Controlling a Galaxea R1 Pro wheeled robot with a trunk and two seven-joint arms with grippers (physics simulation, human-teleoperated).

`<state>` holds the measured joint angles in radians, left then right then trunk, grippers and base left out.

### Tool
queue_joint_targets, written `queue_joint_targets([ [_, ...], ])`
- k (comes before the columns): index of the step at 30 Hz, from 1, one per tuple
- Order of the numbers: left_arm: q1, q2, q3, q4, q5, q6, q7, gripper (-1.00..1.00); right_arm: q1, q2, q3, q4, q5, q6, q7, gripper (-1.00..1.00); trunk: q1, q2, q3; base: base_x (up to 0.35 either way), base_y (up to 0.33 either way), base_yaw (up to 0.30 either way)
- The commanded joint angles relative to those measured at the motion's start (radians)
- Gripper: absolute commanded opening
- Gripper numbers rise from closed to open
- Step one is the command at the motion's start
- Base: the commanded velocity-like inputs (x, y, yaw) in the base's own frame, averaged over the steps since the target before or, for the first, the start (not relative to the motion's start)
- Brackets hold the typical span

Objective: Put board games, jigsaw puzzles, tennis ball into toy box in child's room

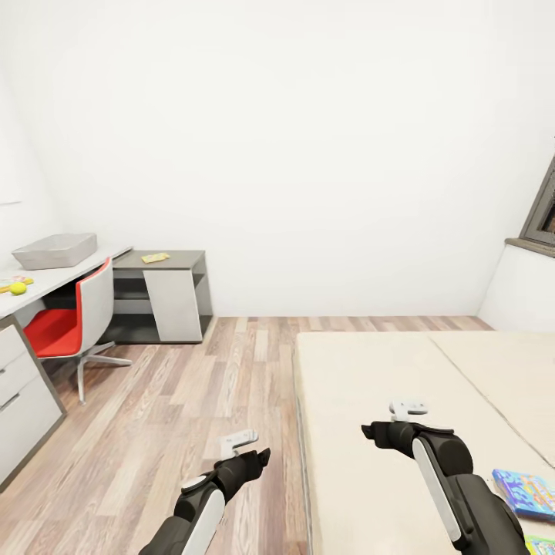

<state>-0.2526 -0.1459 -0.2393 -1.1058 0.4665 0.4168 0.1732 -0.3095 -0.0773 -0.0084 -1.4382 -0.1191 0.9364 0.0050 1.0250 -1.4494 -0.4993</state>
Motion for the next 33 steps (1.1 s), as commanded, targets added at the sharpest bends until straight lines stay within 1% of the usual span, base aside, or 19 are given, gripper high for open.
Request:
queue_joint_targets([
  [1, -0.001, 0.0, -0.002, -0.002, 0.011, 0.004, 0.009, 1.0, -0.001, 0.0, -0.001, -0.001, -0.005, 0.004, 0.001, 1.0, 0.0, -0.001, -0.001, 0.0, -0.266, 0.0],
  [33, -0.001, 0.0, -0.002, -0.002, 0.011, 0.004, 0.009, 1.0, 0.0, -0.001, -0.001, -0.001, -0.005, 0.004, 0.001, 1.0, 0.0, -0.001, -0.001, 0.0, -0.272, 0.0],
])
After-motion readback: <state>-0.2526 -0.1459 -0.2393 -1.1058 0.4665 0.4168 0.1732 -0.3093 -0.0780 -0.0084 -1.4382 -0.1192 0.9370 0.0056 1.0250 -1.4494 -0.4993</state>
